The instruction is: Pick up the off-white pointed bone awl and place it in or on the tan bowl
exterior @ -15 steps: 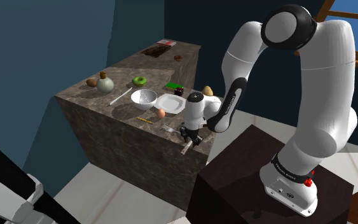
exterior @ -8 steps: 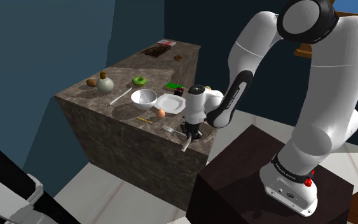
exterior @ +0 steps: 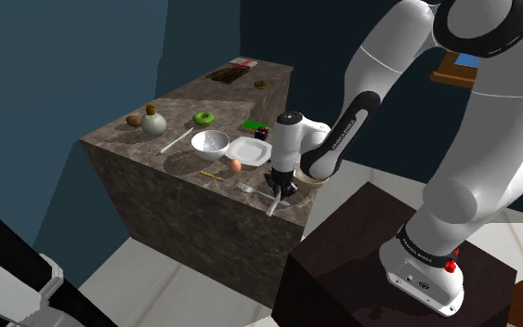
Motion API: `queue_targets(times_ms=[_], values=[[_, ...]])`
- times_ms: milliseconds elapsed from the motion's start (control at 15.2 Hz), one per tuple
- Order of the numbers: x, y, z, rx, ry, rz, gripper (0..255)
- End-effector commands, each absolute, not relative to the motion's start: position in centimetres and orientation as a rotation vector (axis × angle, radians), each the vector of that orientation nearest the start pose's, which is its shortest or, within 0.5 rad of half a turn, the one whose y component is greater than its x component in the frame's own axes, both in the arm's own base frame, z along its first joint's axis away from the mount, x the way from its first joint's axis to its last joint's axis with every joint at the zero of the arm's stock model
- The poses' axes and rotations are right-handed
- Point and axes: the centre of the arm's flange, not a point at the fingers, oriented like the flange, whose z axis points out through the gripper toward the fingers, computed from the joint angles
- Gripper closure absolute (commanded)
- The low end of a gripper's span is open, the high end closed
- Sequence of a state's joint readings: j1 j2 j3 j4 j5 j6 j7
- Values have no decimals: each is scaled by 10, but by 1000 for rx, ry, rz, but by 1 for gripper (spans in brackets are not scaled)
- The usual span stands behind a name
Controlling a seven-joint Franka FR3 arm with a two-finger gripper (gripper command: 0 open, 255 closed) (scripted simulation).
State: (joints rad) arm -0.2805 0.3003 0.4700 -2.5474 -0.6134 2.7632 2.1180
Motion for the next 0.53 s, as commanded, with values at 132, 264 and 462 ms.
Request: queue_targets(times_ms=[132, 264, 462], values=[[425, 121, 191, -2467, 2014, -106, 255], [425, 121, 201, -2467, 2014, -106, 255], [425, 121, 217, -2467, 2014, -106, 255]])
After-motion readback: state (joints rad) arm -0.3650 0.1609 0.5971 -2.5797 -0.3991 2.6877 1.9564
